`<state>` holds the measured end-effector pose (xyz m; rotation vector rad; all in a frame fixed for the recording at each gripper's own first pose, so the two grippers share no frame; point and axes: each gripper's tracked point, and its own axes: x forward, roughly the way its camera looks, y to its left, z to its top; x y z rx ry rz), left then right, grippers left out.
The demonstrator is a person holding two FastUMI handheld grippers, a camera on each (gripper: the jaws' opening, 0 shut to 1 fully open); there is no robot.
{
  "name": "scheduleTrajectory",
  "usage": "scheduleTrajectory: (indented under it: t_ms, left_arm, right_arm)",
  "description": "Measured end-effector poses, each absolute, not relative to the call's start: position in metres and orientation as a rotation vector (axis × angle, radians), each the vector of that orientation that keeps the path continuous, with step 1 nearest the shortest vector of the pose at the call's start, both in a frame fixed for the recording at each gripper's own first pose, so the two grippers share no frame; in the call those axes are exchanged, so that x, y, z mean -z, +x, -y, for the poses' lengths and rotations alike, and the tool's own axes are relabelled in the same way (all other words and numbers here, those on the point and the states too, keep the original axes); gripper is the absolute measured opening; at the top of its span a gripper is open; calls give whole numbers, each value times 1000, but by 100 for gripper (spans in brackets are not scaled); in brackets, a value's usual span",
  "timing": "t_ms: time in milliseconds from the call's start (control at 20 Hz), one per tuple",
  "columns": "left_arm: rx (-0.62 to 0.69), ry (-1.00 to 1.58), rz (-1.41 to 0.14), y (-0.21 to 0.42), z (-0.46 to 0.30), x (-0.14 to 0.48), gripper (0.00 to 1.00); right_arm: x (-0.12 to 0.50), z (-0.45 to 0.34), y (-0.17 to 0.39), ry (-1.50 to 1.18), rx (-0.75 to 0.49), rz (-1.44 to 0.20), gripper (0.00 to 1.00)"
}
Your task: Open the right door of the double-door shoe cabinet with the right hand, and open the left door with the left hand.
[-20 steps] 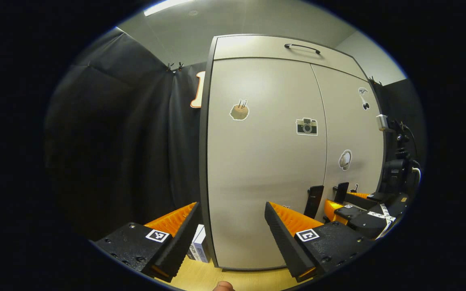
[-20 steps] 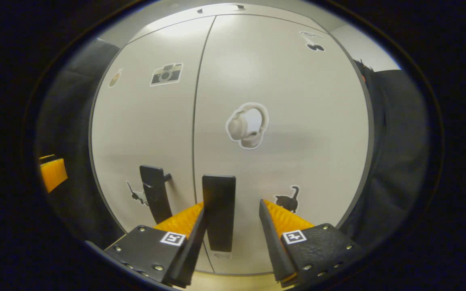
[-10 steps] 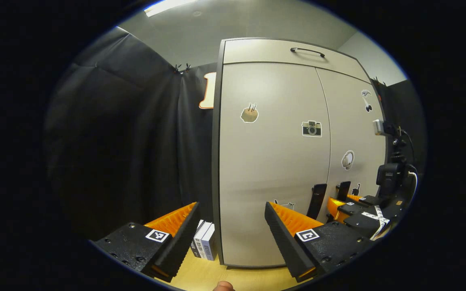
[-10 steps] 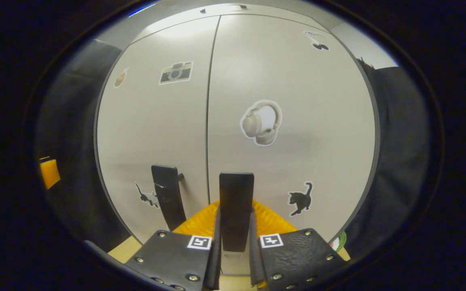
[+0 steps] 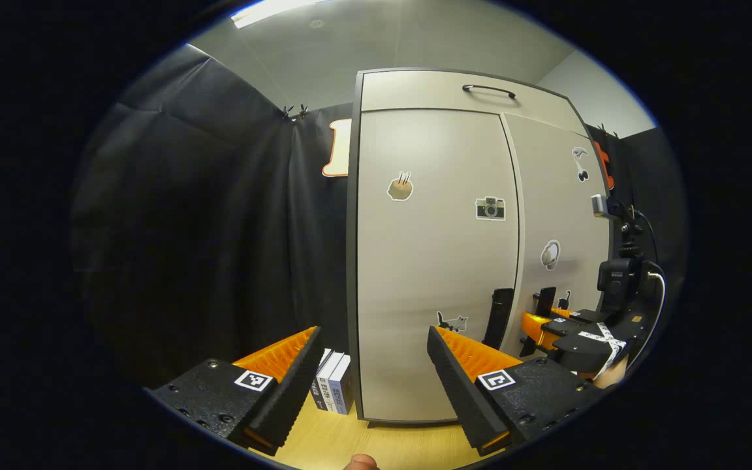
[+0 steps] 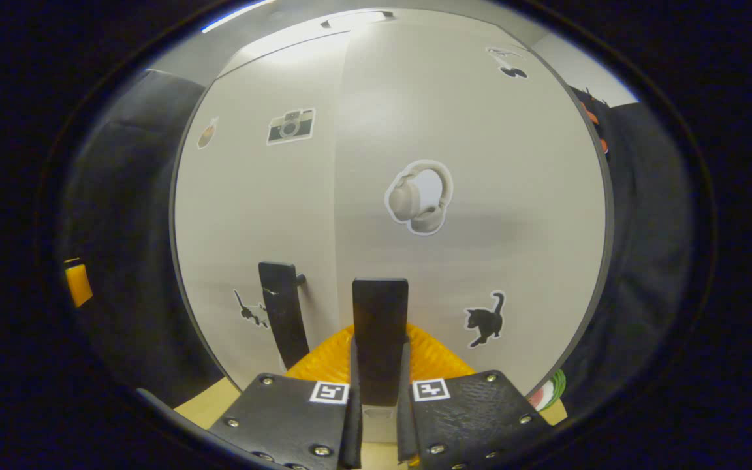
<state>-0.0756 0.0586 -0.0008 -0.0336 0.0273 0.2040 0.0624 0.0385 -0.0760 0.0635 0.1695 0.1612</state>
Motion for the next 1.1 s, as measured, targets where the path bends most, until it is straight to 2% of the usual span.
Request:
scheduleTrajectory:
  t_ms: [500, 550, 600, 700, 750, 800, 1100]
  left_arm:
    - [-155, -44, -43, -92, -41, 5, 98]
    - [-147, -45, -43, -94, -38, 5, 98]
    - [-139, -45, -43, -94, -36, 5, 98]
    - [-122, -48, -44, -93, -32, 5, 98]
    - [-114, -48, -45, -93, -30, 5, 98]
    - [-107, -47, -46, -92, -28, 6, 98]
    - [-71, -43, -60, -84, -20, 12, 98]
  right_arm:
    - [73, -30, 35, 79, -234, -162, 21]
    - [73, -29, 32, 82, -242, -160, 17]
    - [72, -27, 29, 85, -250, -162, 21]
    - [71, -24, 26, 85, -266, -160, 21]
    - [71, -23, 24, 87, -276, -159, 26]
    - [70, -22, 22, 89, -287, -162, 21]
    - [69, -12, 12, 110, -324, -167, 21]
